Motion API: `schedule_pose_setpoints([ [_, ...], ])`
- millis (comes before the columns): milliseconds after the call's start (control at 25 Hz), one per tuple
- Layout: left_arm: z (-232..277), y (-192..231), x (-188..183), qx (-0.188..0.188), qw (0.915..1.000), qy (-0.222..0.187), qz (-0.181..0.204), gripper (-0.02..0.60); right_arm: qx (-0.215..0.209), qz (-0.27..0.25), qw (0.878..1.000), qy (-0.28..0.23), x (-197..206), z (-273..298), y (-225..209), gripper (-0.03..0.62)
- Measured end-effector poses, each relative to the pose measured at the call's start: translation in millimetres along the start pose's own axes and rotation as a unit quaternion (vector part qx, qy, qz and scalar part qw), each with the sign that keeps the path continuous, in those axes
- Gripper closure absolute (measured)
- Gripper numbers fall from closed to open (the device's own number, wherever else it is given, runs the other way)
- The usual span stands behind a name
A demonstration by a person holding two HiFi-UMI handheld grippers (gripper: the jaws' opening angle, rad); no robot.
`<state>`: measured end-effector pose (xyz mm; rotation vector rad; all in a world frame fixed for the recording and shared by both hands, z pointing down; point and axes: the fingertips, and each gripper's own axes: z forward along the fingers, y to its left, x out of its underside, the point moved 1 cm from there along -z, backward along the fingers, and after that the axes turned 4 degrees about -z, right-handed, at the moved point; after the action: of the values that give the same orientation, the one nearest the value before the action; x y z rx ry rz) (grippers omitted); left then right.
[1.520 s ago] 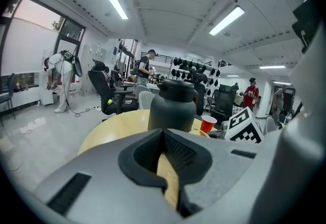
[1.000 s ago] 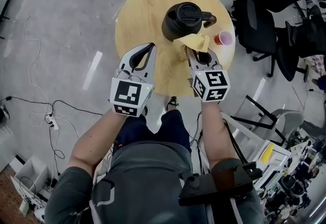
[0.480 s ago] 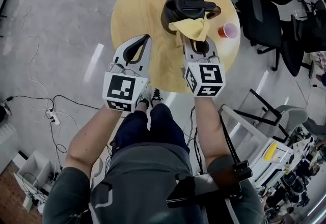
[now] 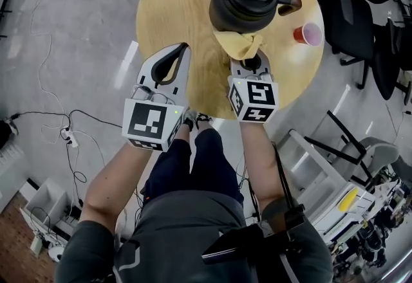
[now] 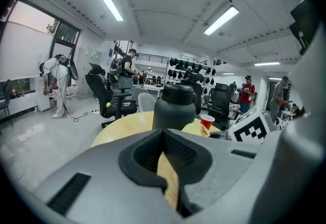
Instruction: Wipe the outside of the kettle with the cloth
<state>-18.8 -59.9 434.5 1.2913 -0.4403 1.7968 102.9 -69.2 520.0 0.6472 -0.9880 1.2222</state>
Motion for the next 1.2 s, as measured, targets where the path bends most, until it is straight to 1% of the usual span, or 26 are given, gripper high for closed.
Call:
schedule_pose_setpoints([
  [80, 2, 3, 3, -0.005, 1.0000, -0.002, 0.001, 0.572, -0.002, -0.006, 1.000, 0.007, 10, 7, -2, 0.523],
  [240, 3, 4, 17, -0.013, 0.9998, 0.013, -0.002, 0.572, -0.002, 0.004, 0.999, 0.042, 31, 17, -6, 0.522],
  [400, 2, -1, 9, -0.015, 0.9997, 0.017, 0.004, 0.572, -0.010, -0.007, 0.999, 0.051, 29, 14, -6, 0.523],
  [480, 0, -6, 1, -0.014, 0.9997, 0.019, 0.012, 0.572, -0.016, -0.010, 0.999, 0.048, 16, 4, -2, 0.523],
  [640, -13, -14, -25, -0.019, 0.9996, 0.015, 0.015, 0.572, -0.040, -0.011, 0.999, 0.015, -30, -25, 18, 0.522],
  [720, -21, -14, -44, -0.023, 0.9996, 0.005, 0.018, 0.572, -0.041, -0.008, 0.999, -0.007, -56, -36, 24, 0.523],
  [800, -28, -12, -62, -0.021, 0.9993, -0.005, 0.032, 0.572, -0.039, -0.007, 0.999, -0.027, -81, -41, 30, 0.522],
  [920, -36, -5, -79, -0.015, 0.9989, -0.015, 0.042, 0.572, -0.033, -0.010, 0.998, -0.047, -109, -40, 40, 0.523],
  [1040, -35, 4, -87, 0.005, 0.9988, -0.024, 0.042, 0.572, -0.012, -0.013, 0.999, -0.048, -120, -32, 43, 0.523],
  [1200, -27, 19, -86, 0.048, 0.9974, -0.018, 0.051, 0.572, 0.029, -0.006, 0.999, -0.030, -107, -17, 43, 0.523],
])
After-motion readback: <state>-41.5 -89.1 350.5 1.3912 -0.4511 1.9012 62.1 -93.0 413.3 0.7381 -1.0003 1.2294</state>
